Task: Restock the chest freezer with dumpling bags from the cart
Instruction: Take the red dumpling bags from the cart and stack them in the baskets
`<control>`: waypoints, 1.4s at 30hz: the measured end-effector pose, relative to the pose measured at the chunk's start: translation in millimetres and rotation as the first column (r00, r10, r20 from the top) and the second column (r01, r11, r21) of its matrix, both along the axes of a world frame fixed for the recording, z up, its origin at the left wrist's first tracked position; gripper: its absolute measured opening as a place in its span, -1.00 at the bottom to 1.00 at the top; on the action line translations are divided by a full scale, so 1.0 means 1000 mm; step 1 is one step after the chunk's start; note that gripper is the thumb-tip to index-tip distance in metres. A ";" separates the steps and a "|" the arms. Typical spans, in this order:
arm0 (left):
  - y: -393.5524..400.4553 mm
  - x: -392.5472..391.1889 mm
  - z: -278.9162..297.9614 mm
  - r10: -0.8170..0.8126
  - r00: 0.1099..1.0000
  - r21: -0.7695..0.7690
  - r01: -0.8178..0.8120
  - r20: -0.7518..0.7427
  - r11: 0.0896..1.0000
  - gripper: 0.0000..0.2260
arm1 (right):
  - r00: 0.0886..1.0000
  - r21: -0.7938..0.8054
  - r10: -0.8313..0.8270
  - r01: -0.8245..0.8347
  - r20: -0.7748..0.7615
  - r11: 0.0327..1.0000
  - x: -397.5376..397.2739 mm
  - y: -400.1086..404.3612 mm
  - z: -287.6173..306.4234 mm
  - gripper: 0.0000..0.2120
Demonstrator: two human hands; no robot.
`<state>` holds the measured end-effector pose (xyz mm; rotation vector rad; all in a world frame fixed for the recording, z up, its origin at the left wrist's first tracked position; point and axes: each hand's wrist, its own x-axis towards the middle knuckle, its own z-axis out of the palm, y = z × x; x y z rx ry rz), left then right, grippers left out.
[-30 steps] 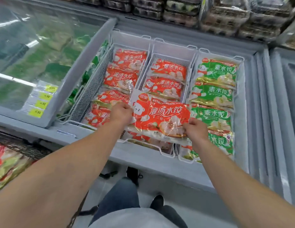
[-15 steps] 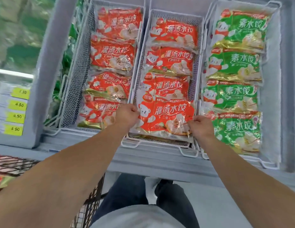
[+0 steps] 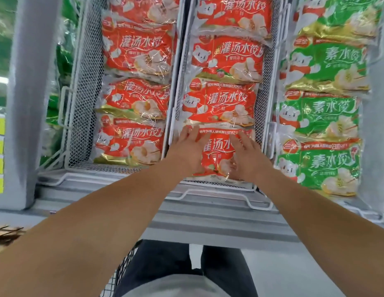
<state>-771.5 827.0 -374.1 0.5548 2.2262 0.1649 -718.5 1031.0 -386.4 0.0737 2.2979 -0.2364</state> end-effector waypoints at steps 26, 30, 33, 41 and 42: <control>0.000 0.070 0.070 0.362 0.885 0.216 -0.308 -0.293 0.927 -0.32 | 0.937 -0.102 0.028 -0.067 -0.347 0.993 0.042 -0.009 0.095 -0.24; -0.014 0.130 0.100 0.436 0.825 0.215 -0.382 -0.358 0.899 -0.31 | 0.909 -0.100 0.078 -0.130 -0.409 0.986 0.082 -0.010 0.119 -0.30; -0.029 0.165 0.114 0.489 0.778 0.202 -0.446 -0.394 0.872 -0.31 | 0.896 -0.082 0.127 -0.178 -0.426 0.981 0.100 -0.018 0.139 -0.33; -0.113 0.265 0.139 0.671 0.584 0.228 -0.653 -0.457 0.723 -0.31 | 0.810 -0.139 0.224 -0.349 -0.543 0.927 0.149 -0.108 0.184 -0.39; -0.128 0.279 0.138 0.690 0.557 0.226 -0.679 -0.462 0.699 -0.31 | 0.796 -0.154 0.239 -0.381 -0.557 0.912 0.156 -0.123 0.186 -0.41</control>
